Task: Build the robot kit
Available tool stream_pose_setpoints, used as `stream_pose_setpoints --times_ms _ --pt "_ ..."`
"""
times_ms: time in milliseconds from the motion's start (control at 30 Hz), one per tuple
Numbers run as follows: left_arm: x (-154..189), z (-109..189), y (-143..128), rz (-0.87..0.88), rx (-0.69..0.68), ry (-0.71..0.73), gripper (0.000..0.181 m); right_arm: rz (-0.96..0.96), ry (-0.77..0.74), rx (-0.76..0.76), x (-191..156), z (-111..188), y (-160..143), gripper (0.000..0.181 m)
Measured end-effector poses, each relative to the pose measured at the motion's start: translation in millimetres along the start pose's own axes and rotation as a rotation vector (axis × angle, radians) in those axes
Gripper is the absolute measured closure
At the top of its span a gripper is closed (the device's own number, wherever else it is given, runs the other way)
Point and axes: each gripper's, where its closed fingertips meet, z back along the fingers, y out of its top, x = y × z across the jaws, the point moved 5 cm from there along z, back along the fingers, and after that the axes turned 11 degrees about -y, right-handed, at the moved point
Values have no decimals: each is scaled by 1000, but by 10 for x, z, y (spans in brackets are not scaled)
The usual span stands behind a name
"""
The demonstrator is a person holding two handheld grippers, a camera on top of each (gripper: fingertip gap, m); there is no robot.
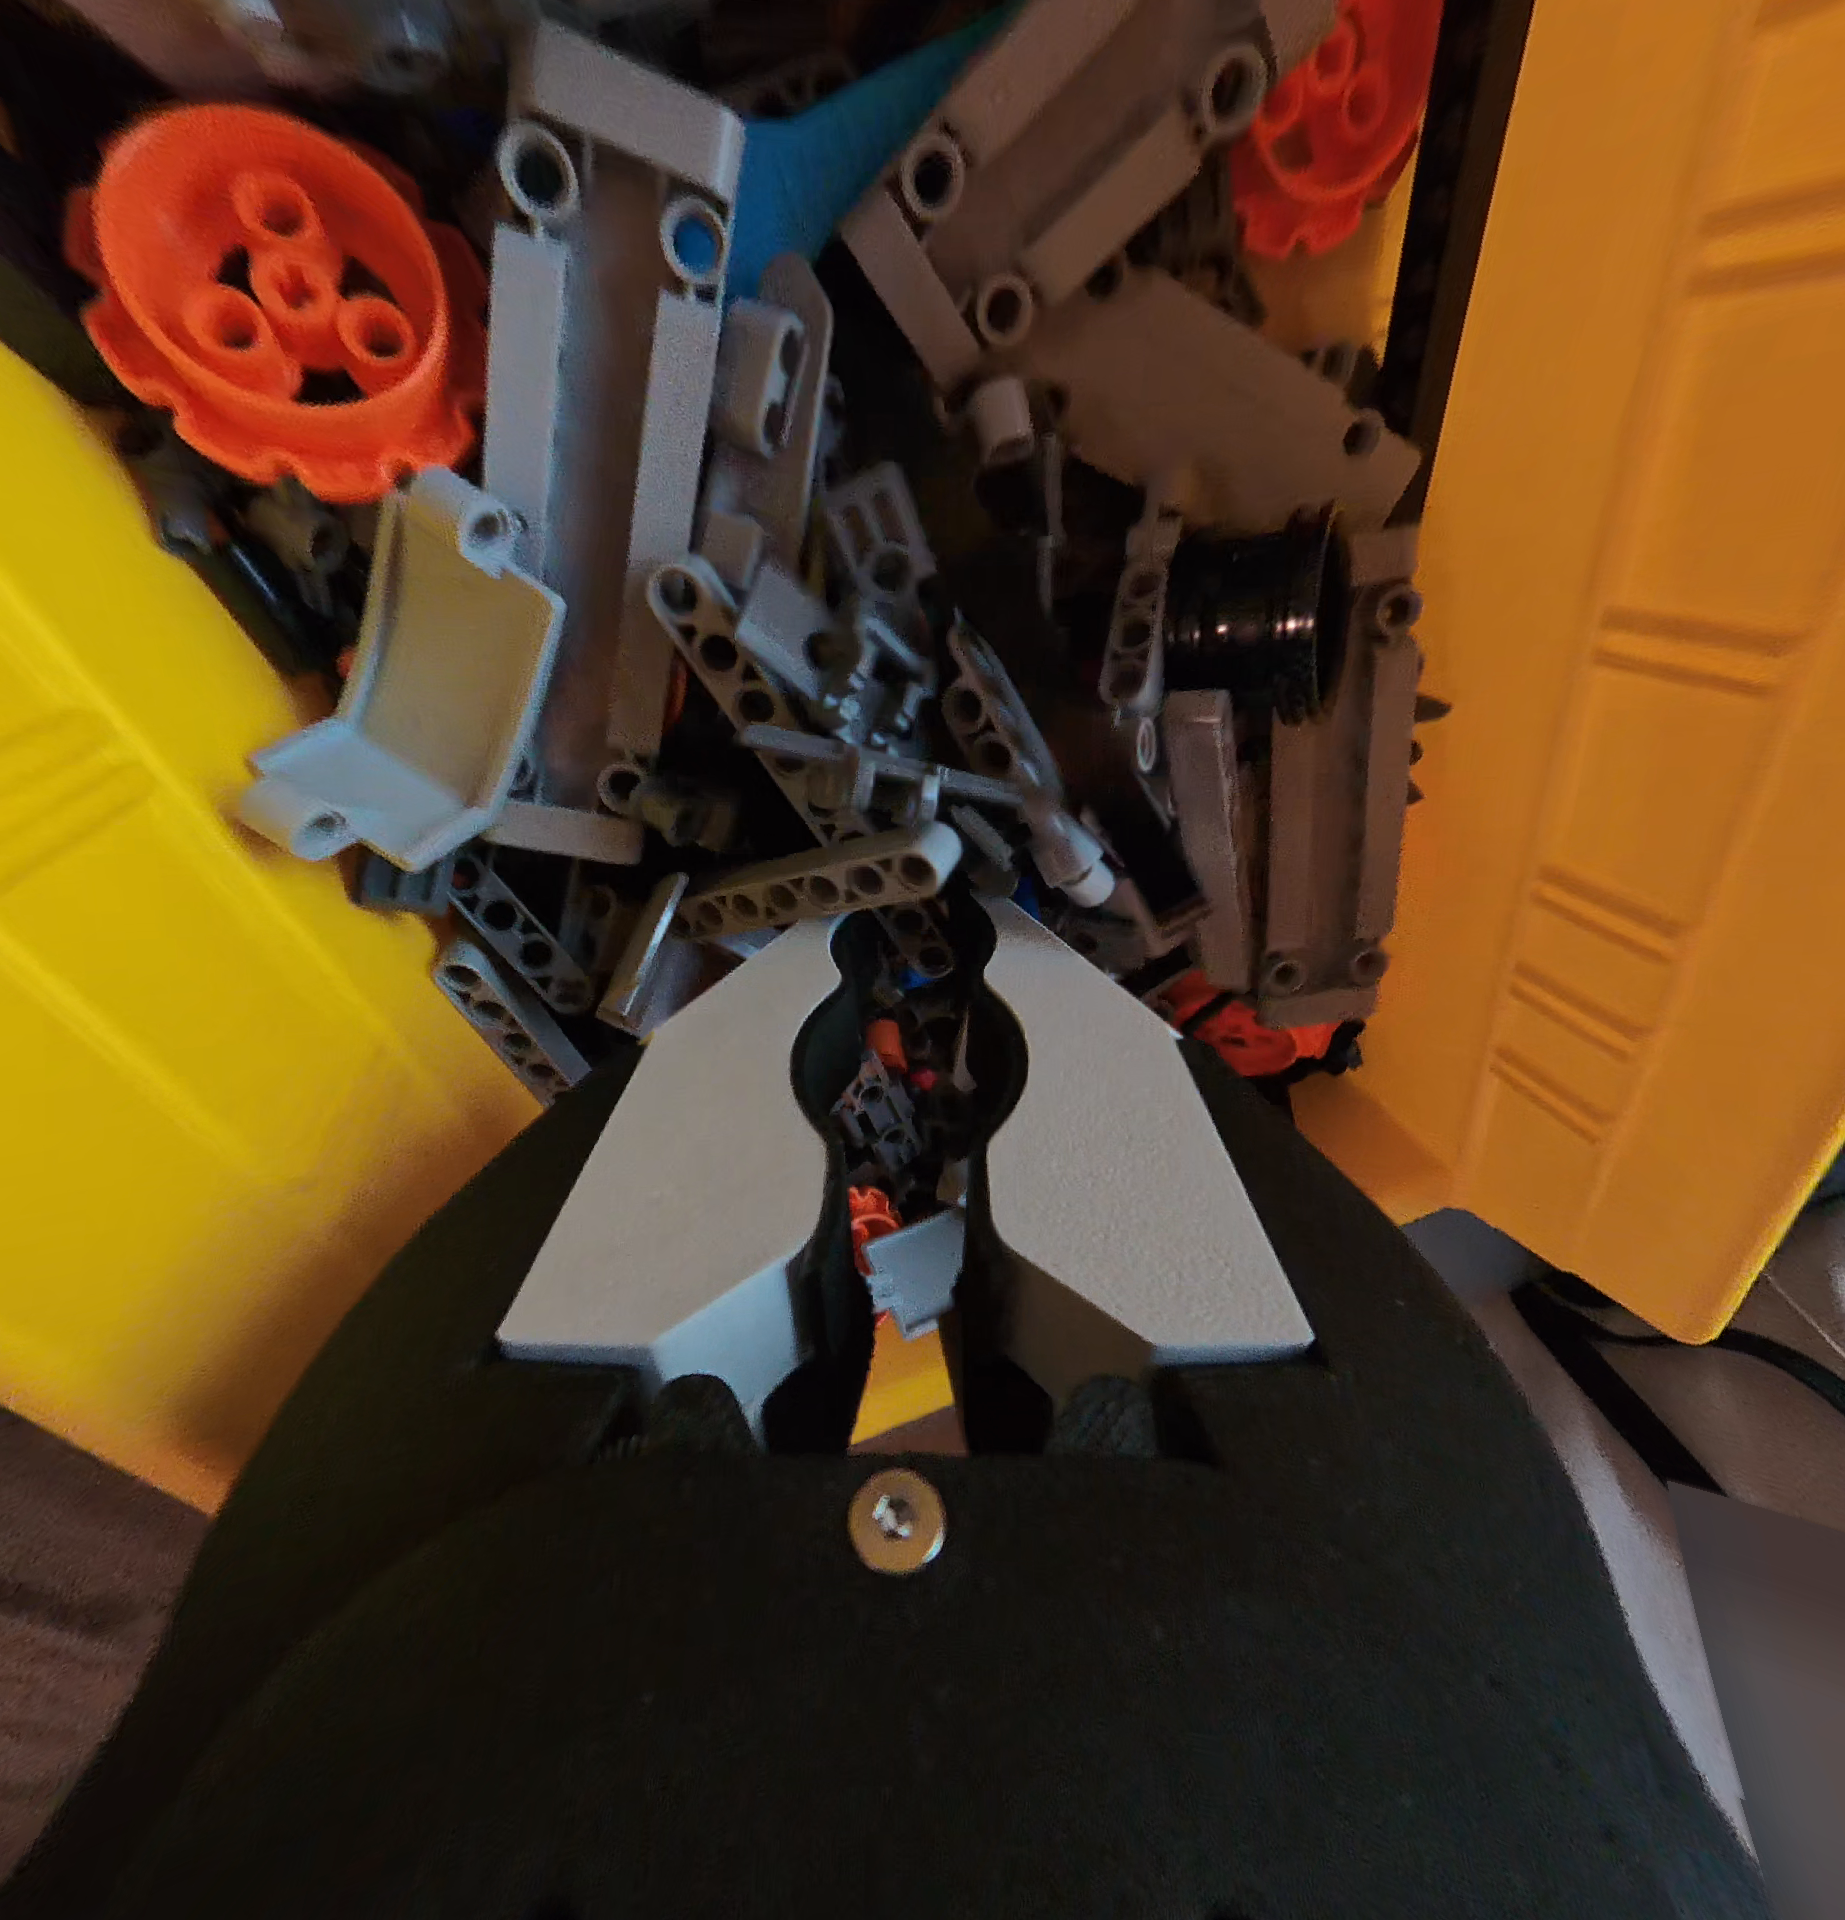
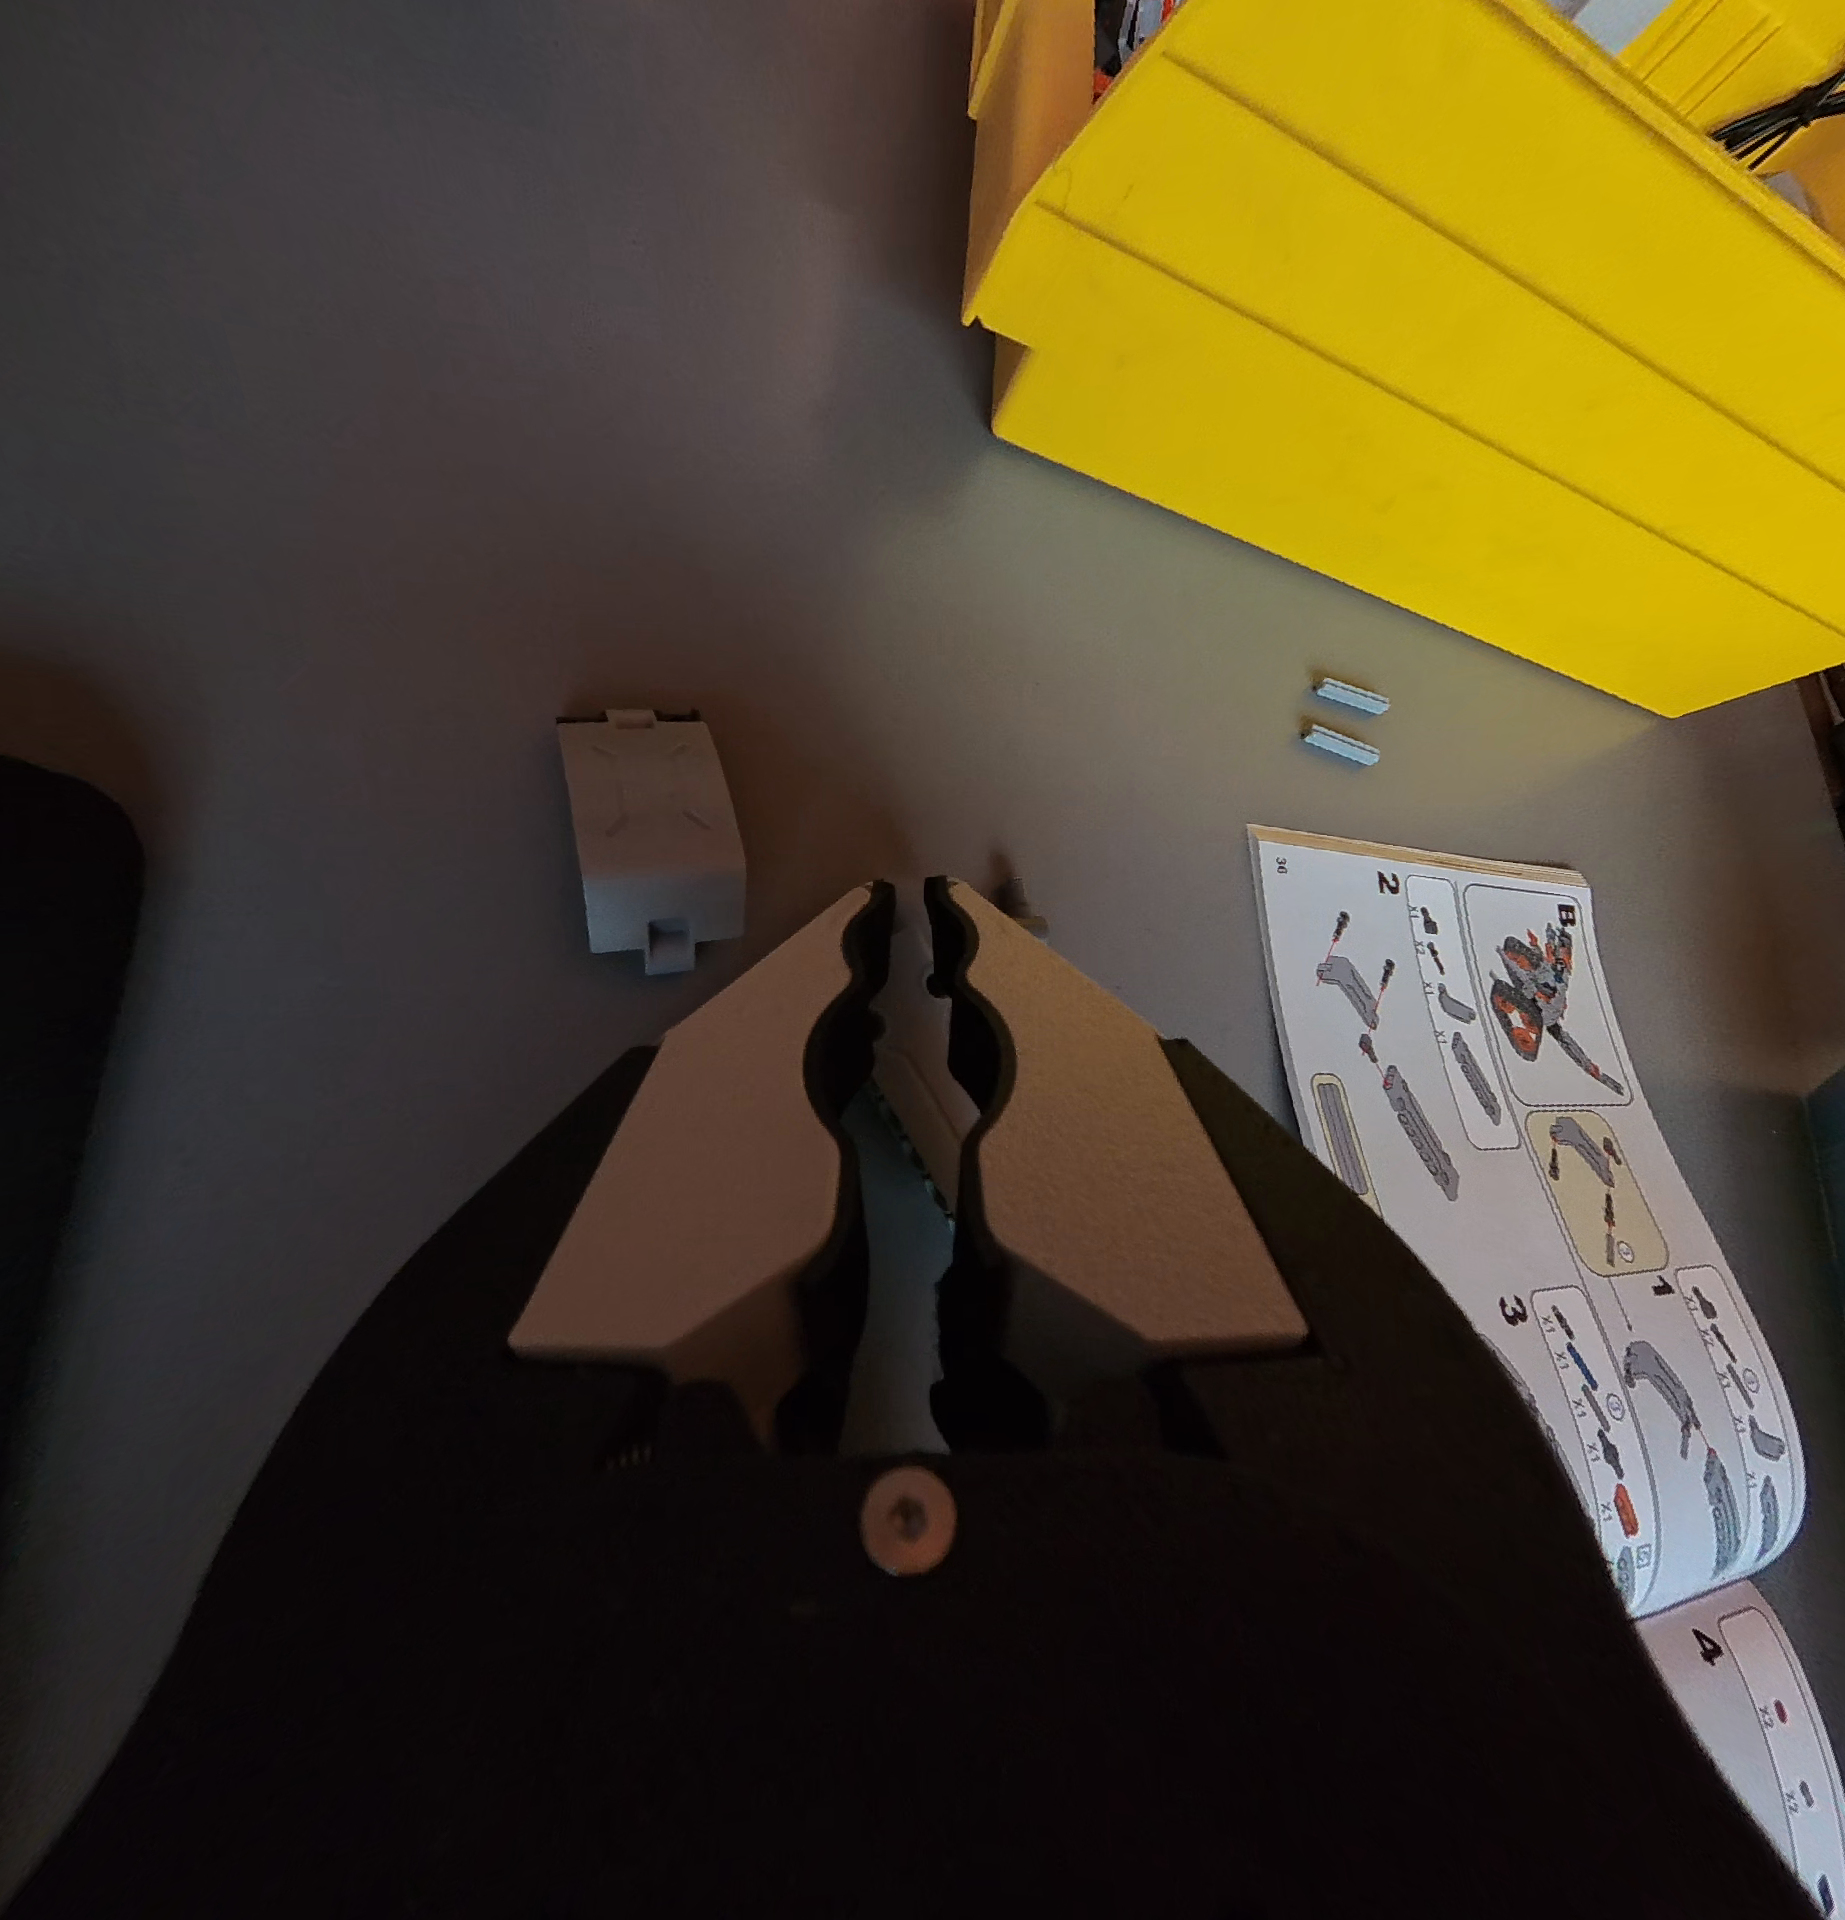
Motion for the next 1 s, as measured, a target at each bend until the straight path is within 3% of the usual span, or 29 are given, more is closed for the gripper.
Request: stream_pose_setpoints --times_ms 200,300,367,467,667,1000 --pt "12 68 143 -16 104 -19 166 4 3 3 -7 -1 3 175" --pt "96 92 153 -23 129 -56 139 7 6 4 -11 2 6 175" --pt "125 96 17 -9 69 -42 116 10 8 8 -18 2 8 175" --pt "70 169 -203 4 -5 87 99 16 12 11 -29 5 15 175" --pt "29 79 -616 84 -205 120 90 29 5 9 -31 5 18 174" --pt "134 -158 -703 -5 -381 42 85 29 5 9 -31 6 18 175"
